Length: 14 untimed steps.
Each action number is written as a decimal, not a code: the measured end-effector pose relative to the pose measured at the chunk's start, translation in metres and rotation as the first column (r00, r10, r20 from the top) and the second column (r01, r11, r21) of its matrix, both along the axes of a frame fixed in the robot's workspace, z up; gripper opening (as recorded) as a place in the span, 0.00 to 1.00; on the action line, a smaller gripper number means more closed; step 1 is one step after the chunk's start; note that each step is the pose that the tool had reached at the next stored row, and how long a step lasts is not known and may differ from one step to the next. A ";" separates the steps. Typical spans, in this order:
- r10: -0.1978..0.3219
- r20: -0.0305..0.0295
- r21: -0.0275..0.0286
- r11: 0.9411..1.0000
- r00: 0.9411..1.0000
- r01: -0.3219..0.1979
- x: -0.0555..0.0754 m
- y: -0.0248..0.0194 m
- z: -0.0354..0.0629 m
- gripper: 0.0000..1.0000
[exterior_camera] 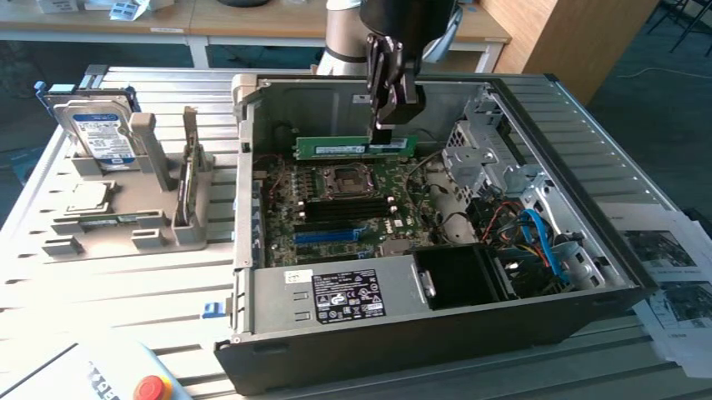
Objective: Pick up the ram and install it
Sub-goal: 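Pick up the ram and move it above insertion slot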
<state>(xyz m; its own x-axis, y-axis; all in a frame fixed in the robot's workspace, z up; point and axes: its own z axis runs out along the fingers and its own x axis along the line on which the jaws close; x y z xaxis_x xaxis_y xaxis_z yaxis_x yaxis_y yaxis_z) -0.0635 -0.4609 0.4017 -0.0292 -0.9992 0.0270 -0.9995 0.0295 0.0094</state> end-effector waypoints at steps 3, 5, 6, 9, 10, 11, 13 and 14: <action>0.000 0.000 0.000 1.000 1.000 0.000 0.001 0.0028 -0.0003 0.12; 0.000 0.000 0.000 1.000 1.000 0.000 0.001 0.0048 -0.0006 0.12; 0.000 0.001 0.000 1.000 1.000 0.000 0.002 0.0059 -0.0006 0.12; 0.000 0.001 0.000 1.000 1.000 0.000 0.003 0.0092 -0.0010 0.12; 0.000 0.001 0.000 1.000 1.000 0.000 0.003 0.0103 -0.0011 0.12; 0.000 0.001 0.000 1.000 1.000 0.000 0.003 0.0114 -0.0012 0.12; 0.000 0.001 0.000 1.000 1.000 0.000 0.004 0.0139 -0.0014 0.12; 0.000 0.001 0.000 1.000 1.000 0.000 0.005 0.0152 -0.0015 0.12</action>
<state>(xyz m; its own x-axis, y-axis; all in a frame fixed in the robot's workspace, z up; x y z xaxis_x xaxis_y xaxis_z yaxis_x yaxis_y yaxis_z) -0.0590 -0.4457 0.4002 -0.0293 -0.9992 0.0271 -0.9995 0.0295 0.0079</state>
